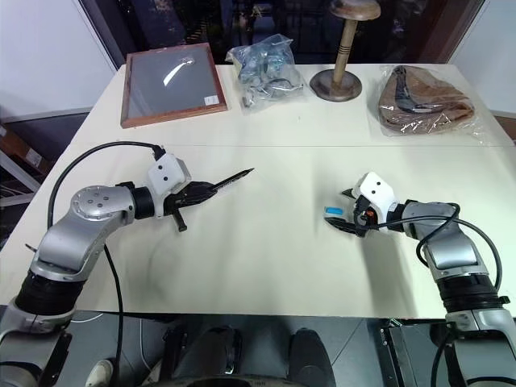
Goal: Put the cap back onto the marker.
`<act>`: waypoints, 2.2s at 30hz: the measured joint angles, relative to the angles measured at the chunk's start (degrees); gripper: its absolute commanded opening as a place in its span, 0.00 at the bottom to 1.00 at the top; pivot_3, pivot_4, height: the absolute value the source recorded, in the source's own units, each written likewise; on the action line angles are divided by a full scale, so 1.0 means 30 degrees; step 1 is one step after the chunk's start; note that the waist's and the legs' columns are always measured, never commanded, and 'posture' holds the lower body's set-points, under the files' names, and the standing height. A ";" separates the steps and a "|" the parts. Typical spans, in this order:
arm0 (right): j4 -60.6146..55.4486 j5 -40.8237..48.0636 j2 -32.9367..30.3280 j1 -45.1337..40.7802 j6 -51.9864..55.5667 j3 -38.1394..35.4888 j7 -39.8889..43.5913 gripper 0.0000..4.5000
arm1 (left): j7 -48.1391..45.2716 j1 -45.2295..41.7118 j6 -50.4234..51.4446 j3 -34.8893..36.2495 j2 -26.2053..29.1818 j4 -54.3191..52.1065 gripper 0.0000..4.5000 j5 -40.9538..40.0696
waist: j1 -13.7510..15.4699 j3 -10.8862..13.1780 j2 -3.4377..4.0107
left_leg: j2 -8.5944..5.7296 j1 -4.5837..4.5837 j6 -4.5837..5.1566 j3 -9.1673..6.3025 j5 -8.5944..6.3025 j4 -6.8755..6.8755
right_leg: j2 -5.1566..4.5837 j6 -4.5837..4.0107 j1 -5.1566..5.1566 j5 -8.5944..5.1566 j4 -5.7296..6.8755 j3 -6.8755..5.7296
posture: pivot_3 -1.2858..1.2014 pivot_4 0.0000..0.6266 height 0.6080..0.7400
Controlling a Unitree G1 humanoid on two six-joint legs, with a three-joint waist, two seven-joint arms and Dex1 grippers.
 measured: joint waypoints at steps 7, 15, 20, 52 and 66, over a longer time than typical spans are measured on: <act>-0.0584 0.0094 -0.0093 0.0753 0.0008 -0.0096 0.0612 0.46 | 0.0268 -0.0024 -0.0003 -0.0024 -0.0067 0.0035 0.00 -0.0002 | 0.0024 -0.0003 -0.0004 | -0.0002 0.0001 0.0000 -0.0001 0.0000 0.0012 | -0.0002 0.0000 0.0014 0.0000 -0.0004 -0.0003 | 0.52 0.24 1.00; -0.0804 0.0098 -0.0093 0.0907 0.0073 -0.0089 0.0736 0.01 | 0.0265 -0.0094 -0.0032 -0.0047 -0.0208 0.0121 0.00 -0.0003 | 0.0005 -0.0006 -0.0010 | -0.0003 0.0010 0.0000 -0.0007 0.0000 0.0030 | -0.0008 0.0008 0.0025 0.0004 -0.0006 0.0000 | 0.52 0.24 1.00; -0.1306 -0.0124 -0.0093 0.0919 0.0301 -0.0074 0.0537 0.01 | -0.0297 -0.0102 -0.0829 -0.0057 -0.0206 0.0436 0.00 -0.0074 | -0.0010 -0.0006 -0.0010 | -0.0002 0.0010 -0.0001 -0.0005 0.0000 0.0029 | -0.0010 0.0008 0.0019 0.0005 -0.0006 0.0001 | 0.52 0.24 1.00; -0.7709 -0.5987 -0.0264 -0.3802 0.1192 0.4616 0.0293 0.01 | -0.5387 -0.4147 -1.4199 -0.3405 -0.1366 1.0621 0.00 0.3615 | -0.0160 0.0001 0.0018 | -0.0020 -0.0069 -0.0001 -0.0008 0.0000 0.0002 | -0.0022 0.0011 -0.0093 0.0005 0.0026 -0.0015 | 0.52 0.24 1.00; -0.7928 -0.5923 -0.0080 -0.3728 0.1981 0.4674 0.1249 0.01 | -0.5168 -0.4163 -1.4701 -0.3405 -0.1485 1.0582 0.00 0.4234 | -0.0172 0.0001 0.0018 | -0.0019 -0.0069 0.0000 -0.0009 0.0001 0.0001 | -0.0023 0.0011 -0.0097 0.0005 0.0031 -0.0013 | 0.52 0.24 1.00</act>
